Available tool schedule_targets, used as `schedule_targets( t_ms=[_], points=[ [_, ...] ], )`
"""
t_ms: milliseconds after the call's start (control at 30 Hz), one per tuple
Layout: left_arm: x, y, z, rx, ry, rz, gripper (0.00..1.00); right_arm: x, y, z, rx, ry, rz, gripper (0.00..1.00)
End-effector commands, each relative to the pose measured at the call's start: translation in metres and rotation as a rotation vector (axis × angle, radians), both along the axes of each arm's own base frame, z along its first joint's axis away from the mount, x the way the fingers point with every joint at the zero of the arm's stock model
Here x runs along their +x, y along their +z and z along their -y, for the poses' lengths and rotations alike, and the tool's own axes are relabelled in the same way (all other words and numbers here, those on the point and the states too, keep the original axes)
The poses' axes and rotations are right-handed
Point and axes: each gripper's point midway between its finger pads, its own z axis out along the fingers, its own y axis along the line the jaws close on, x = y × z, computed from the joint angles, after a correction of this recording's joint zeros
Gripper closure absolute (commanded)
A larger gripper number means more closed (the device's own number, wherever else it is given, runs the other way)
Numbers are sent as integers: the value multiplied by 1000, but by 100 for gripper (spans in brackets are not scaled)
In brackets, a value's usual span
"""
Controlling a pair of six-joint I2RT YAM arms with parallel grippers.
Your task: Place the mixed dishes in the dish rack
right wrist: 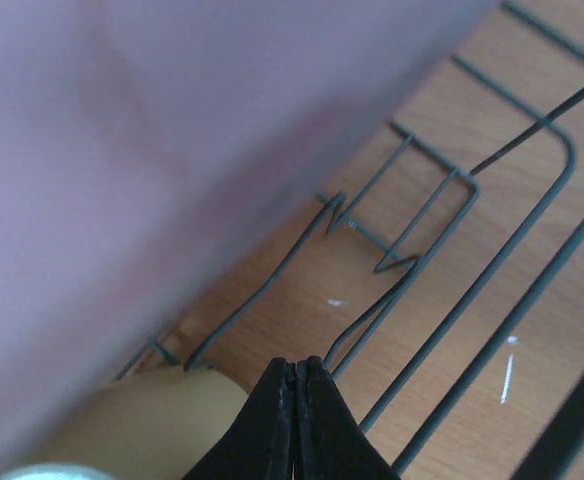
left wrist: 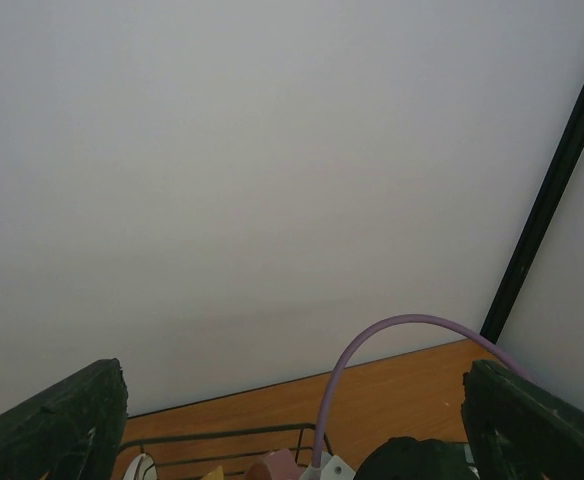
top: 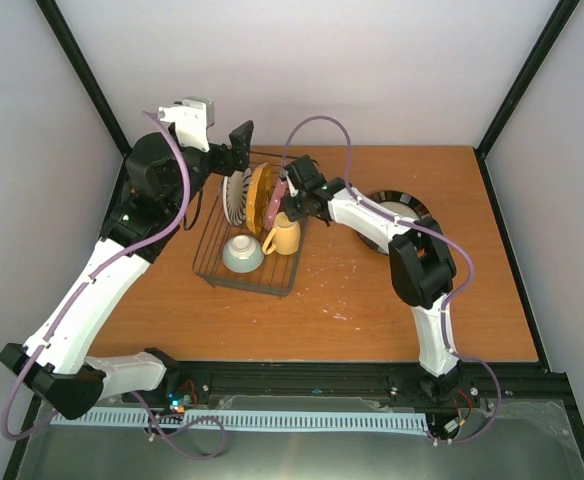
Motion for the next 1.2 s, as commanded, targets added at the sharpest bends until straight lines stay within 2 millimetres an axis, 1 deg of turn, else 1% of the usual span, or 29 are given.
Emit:
schedule_targets(
  t_ms=[0,133,233,433,567,833,1000,1167],
  points=[
    [-5,8,-10,12,22,34,9,-11,-10,-9,-8,50,-64,97],
    [-2,3,-9,10,21,26,9,-23,-18,-14,10,92,-123,97],
    [0,-3,-7,5,17,13,9,-33,-20,-19,42,126,-162,97],
    [1,-8,-6,-7,14,2,9,-56,-20,-23,81,199,-233,97],
    [0,-7,-7,-13,15,3,10,-71,-15,-25,95,256,-282,97],
    [-2,-8,-8,-30,15,-3,10,-105,-2,-20,84,356,-372,97],
    [-3,-10,-8,-47,8,-12,11,-125,1,-23,81,412,-403,97],
    [-5,-14,-7,-58,0,-21,12,-144,6,-33,119,469,-427,97]
  ],
)
